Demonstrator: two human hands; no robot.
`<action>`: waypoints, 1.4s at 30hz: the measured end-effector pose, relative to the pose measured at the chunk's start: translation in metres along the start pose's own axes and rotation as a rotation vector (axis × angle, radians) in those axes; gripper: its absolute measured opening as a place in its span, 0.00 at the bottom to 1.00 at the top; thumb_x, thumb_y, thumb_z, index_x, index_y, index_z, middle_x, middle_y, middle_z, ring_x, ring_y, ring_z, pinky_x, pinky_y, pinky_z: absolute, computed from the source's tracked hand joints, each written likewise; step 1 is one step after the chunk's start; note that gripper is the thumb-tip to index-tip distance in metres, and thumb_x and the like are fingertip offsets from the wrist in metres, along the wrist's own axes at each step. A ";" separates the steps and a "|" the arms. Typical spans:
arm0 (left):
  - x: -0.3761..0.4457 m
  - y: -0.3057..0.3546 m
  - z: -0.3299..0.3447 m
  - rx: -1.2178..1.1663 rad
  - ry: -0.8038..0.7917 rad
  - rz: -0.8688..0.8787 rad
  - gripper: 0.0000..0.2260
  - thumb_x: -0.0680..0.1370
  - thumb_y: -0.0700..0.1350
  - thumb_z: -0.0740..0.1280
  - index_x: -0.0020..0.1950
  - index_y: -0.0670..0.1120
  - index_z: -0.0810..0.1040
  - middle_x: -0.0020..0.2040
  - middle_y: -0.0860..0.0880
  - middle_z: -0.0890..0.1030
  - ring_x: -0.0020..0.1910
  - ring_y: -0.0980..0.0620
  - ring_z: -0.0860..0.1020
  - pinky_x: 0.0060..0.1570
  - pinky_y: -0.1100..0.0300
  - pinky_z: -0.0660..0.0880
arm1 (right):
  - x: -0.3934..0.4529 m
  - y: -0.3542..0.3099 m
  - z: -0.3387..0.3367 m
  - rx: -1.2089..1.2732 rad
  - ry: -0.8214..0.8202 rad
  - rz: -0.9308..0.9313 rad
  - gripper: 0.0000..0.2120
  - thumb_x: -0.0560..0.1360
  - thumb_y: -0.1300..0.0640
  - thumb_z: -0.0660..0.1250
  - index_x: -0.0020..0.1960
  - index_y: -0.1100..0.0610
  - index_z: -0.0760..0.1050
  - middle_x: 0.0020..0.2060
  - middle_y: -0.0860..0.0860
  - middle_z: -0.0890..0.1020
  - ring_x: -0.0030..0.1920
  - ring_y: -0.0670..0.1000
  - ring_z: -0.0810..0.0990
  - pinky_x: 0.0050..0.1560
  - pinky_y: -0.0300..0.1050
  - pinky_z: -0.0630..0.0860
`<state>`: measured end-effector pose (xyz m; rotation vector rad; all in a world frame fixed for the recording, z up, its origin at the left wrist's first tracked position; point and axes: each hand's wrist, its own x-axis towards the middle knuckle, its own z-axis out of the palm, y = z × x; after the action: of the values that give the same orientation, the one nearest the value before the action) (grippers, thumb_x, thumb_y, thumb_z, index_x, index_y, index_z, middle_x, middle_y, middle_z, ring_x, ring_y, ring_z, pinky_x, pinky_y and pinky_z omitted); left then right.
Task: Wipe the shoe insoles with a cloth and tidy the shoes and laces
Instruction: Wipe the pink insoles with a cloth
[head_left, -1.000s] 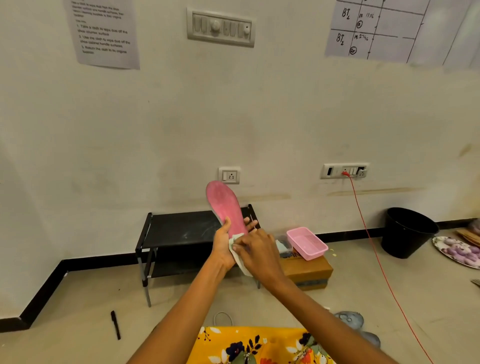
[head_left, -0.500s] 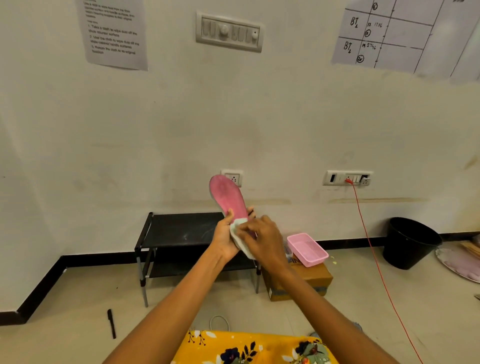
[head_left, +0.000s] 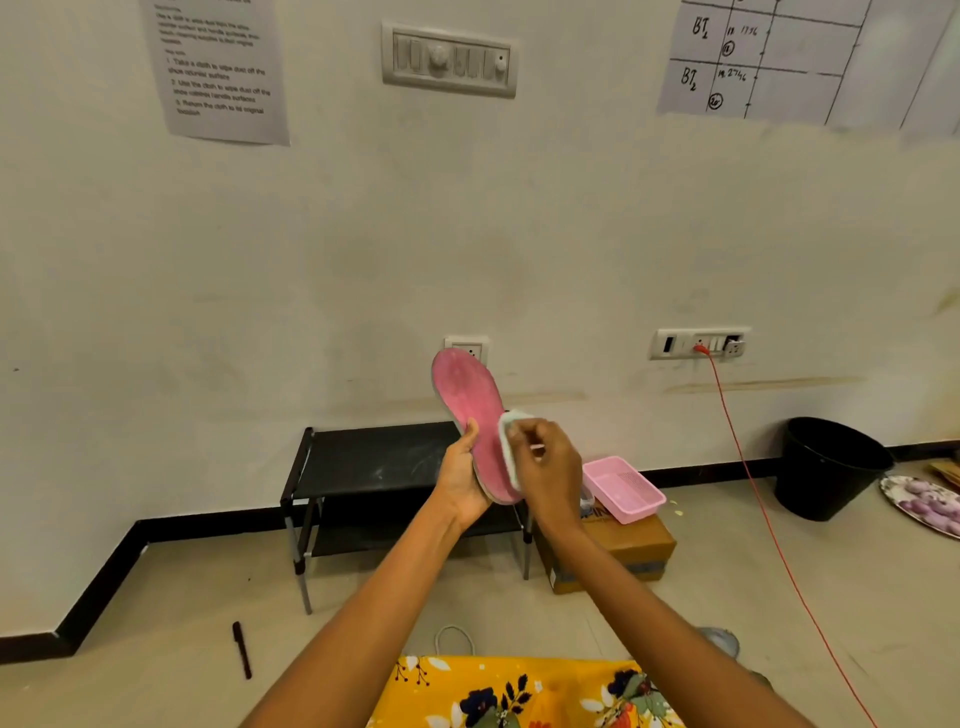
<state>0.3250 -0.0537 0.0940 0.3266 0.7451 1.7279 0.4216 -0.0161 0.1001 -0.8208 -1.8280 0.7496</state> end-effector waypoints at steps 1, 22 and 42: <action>0.000 -0.002 0.004 0.017 0.024 0.009 0.19 0.81 0.54 0.55 0.56 0.41 0.77 0.45 0.42 0.83 0.47 0.44 0.80 0.49 0.47 0.75 | 0.009 -0.004 0.000 0.002 0.052 0.075 0.08 0.78 0.54 0.62 0.50 0.58 0.76 0.47 0.53 0.78 0.46 0.50 0.77 0.44 0.43 0.73; -0.004 -0.014 -0.012 -0.185 0.039 0.001 0.38 0.69 0.73 0.58 0.56 0.39 0.75 0.43 0.41 0.82 0.45 0.43 0.81 0.46 0.49 0.80 | -0.024 -0.013 0.003 -0.383 -0.341 -0.274 0.25 0.75 0.41 0.52 0.50 0.55 0.82 0.50 0.52 0.81 0.55 0.52 0.74 0.59 0.49 0.67; -0.012 -0.028 0.000 -0.039 0.058 0.017 0.25 0.78 0.61 0.56 0.59 0.43 0.77 0.46 0.40 0.82 0.50 0.42 0.79 0.53 0.46 0.75 | 0.019 0.015 -0.004 -0.502 -0.184 -0.124 0.13 0.77 0.48 0.63 0.47 0.56 0.79 0.44 0.52 0.82 0.44 0.54 0.78 0.43 0.43 0.68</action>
<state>0.3496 -0.0619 0.0783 0.2580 0.7511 1.7719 0.4226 0.0083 0.0996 -0.9656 -2.2544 0.2914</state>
